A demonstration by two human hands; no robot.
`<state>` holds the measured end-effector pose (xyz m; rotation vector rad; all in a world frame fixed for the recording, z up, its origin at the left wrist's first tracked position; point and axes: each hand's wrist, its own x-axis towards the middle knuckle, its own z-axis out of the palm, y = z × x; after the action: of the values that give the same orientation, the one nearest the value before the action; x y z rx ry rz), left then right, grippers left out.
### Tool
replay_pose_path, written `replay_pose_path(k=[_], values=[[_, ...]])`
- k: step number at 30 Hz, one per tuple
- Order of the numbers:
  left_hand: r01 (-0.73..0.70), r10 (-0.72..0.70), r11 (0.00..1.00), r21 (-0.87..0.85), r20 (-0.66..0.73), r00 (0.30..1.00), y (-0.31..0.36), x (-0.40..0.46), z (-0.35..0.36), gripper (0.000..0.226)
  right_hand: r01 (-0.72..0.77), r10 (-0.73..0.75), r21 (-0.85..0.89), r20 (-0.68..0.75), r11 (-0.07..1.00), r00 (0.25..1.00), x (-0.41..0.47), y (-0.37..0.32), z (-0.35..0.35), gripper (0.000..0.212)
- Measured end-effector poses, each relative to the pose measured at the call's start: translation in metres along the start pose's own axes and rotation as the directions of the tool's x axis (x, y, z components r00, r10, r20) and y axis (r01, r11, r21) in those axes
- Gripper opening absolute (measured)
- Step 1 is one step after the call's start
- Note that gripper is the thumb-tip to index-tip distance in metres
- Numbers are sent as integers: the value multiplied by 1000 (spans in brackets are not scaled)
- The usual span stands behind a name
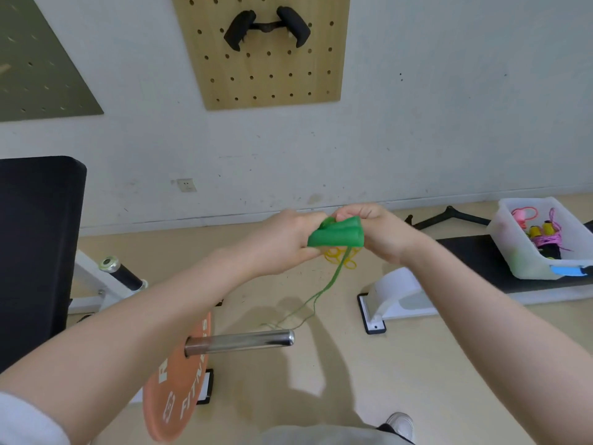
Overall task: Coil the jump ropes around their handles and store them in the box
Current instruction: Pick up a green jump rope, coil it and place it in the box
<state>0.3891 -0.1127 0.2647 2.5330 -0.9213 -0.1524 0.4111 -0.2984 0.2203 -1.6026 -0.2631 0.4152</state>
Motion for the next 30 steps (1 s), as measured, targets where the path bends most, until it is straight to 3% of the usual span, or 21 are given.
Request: replay_pose_path(k=[2, 5, 8, 10, 12, 14, 16, 18, 20, 22, 25, 27, 30], values=[[36, -34, 998, 43, -45, 998, -4, 2, 1, 16, 12, -13, -21, -72, 1000, 997, -3, 10, 19, 31], [189, -178, 951, 244, -66, 982, -16, 6, 2, 16, -36, 5, -354, -88, 934, 996, -10, 24, 40, 32], [263, -289, 810, 524, -33, 957, -28, 8, 6, 15, -74, 61, -754, -45, 652, 997, -14, 17, 46, 27], [223, -318, 754, 618, 45, 947, -30, 9, 13, 20, 3, 76, -875, 46, 485, 996, -17, -2, 48, 36], [132, -311, 716, 686, 144, 939, -24, 9, 21, 27, 75, 110, -914, 129, 398, 985, -20, -23, 45, 36], [17, -274, 685, 728, 236, 932, -17, 8, 27, 28, 113, 96, -881, 176, 459, 980, -20, -39, 37, 32], [-101, -191, 698, 709, 321, 928, -12, 3, 32, 24, 123, 30, -787, 176, 605, 984, -18, -46, 26, 26], [-191, -69, 730, 656, 349, 935, -6, -3, 36, 23, 94, -50, -620, 87, 779, 995, -14, -40, 15, 20], [-210, 39, 784, 584, 291, 956, 4, -10, 35, 23, 57, -85, -436, -47, 898, 995, -12, -26, 7, 22], [-122, 68, 897, 425, 142, 988, 13, -12, 28, 24, 22, -63, -278, -138, 960, 988, -10, -9, 6, 24], [70, -68, 976, 204, -18, 998, 9, -9, 20, 32, 12, -58, -205, -219, 979, 974, -9, 16, 13, 25], [190, -181, 970, 151, -71, 981, 2, -7, 18, 31, -12, -66, -325, -230, 946, 971, -12, 27, 23, 28], [313, -300, 943, 113, -117, 947, -5, -6, 17, 24, 2, -94, -575, -130, 818, 987, -20, 32, 47, 31]])
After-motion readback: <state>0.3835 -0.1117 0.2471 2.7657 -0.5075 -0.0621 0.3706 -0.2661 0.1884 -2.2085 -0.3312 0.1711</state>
